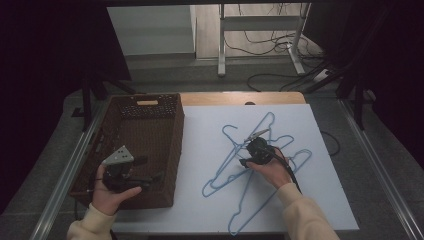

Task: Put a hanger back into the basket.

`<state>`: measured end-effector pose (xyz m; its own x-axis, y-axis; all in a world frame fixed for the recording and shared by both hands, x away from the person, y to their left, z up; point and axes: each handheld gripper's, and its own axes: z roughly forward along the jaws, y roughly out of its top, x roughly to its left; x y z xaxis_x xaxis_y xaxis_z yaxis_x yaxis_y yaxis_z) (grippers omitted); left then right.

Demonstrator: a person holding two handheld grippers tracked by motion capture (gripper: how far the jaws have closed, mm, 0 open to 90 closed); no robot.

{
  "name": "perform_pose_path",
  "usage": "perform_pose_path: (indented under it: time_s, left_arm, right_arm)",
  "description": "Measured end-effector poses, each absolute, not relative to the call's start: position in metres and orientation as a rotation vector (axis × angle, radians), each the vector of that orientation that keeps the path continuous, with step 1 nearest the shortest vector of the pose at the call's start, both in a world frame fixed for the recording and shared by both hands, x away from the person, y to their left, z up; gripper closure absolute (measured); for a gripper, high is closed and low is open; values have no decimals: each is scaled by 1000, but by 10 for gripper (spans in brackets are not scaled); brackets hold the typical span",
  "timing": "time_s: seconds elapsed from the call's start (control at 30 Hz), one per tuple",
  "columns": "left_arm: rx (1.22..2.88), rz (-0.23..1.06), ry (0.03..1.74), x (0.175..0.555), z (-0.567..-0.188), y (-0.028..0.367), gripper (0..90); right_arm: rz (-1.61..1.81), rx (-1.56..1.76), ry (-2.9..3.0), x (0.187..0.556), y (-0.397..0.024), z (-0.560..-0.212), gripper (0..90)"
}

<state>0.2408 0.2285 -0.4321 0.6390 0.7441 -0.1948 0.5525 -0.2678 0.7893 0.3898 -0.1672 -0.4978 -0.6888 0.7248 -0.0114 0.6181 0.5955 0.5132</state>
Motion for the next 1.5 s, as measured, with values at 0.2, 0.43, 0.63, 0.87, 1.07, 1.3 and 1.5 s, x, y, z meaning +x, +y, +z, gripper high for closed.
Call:
perform_pose_path:
  time_s: [0.2, 0.43, 0.63, 0.87, 1.07, 1.3, 1.5]
  left_arm:
    - [1952, 268, 1023, 241, -432, 229, 163]
    - [1954, 270, 1020, 240, -432, 228, 165]
    - [1946, 284, 998, 236, -426, 225, 166]
    - [1963, 280, 955, 233, -420, 211, 167]
    - [1962, 247, 916, 235, -412, 194, 175]
    - [1985, 195, 870, 243, -405, 165, 187]
    - [2009, 139, 864, 250, -408, 142, 191]
  right_arm:
    - [635, 1097, 2637, 394, -161, -503, 615]
    - [610, 1070, 2658, 394, -158, -503, 840]
    - [693, 1057, 2600, 388, -165, -486, 852]
    - [782, 1063, 2545, 382, -175, -467, 856]
    - [822, 1067, 2513, 375, -184, -455, 858]
    - [846, 1085, 2486, 369, -193, -445, 860]
    - [866, 1089, 2470, 367, -195, -441, 860]
